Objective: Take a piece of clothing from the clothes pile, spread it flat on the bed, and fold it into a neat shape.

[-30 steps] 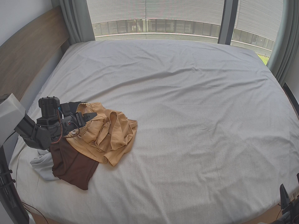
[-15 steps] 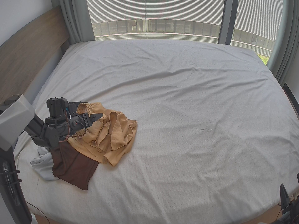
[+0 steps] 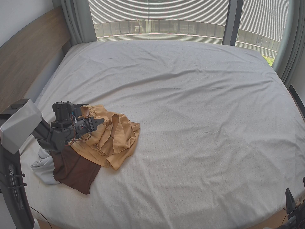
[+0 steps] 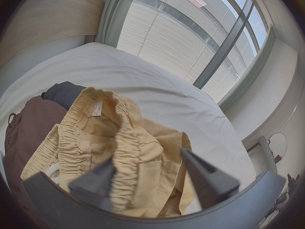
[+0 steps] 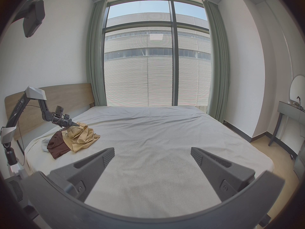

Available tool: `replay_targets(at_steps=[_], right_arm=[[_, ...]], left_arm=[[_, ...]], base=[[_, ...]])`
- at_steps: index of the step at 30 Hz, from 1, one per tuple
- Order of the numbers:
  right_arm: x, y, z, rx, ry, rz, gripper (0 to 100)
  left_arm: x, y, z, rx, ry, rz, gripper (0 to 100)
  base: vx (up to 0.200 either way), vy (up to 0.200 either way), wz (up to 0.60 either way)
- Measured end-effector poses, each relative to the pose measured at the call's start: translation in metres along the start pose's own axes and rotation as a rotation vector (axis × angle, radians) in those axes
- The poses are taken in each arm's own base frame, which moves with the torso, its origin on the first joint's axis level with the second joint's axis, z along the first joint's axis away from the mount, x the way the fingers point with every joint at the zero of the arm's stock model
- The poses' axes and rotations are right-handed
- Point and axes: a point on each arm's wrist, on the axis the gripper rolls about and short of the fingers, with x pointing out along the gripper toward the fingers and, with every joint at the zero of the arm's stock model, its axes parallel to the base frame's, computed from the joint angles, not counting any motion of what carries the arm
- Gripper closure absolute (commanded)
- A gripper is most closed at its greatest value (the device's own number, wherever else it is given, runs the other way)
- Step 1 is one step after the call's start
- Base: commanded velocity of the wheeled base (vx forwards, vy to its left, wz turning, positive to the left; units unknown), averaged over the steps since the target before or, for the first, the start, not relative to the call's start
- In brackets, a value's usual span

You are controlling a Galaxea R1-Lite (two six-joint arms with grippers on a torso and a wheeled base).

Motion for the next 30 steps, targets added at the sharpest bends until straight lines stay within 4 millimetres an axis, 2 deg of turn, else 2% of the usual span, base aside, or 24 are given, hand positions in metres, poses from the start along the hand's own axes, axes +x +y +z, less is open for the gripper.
replay_targets(at_steps=[12, 17, 25, 30], right_arm=[[0.000, 0.000, 0.000, 0.001, 0.000, 0.000, 0], [0.000, 0.000, 0.000, 0.001, 0.000, 0.000, 0], [0.000, 0.000, 0.000, 0.001, 0.000, 0.000, 0], [0.000, 0.000, 0.000, 0.001, 0.000, 0.000, 0]], left_arm=[[0.004, 0.006, -0.005, -0.007, 0.005, 0.006, 100], [-0.002, 0.003, 0.000, -0.094, -0.007, -0.002, 100], [-0.030, -0.019, 0.023, -0.362, -0.039, -0.121, 100], [-0.053, -0.035, 0.034, -0.414, -0.042, -0.197, 100]], base=[[0.000, 0.000, 0.00], [0.000, 0.000, 0.00], [0.000, 0.000, 0.00], [0.000, 0.000, 0.00]])
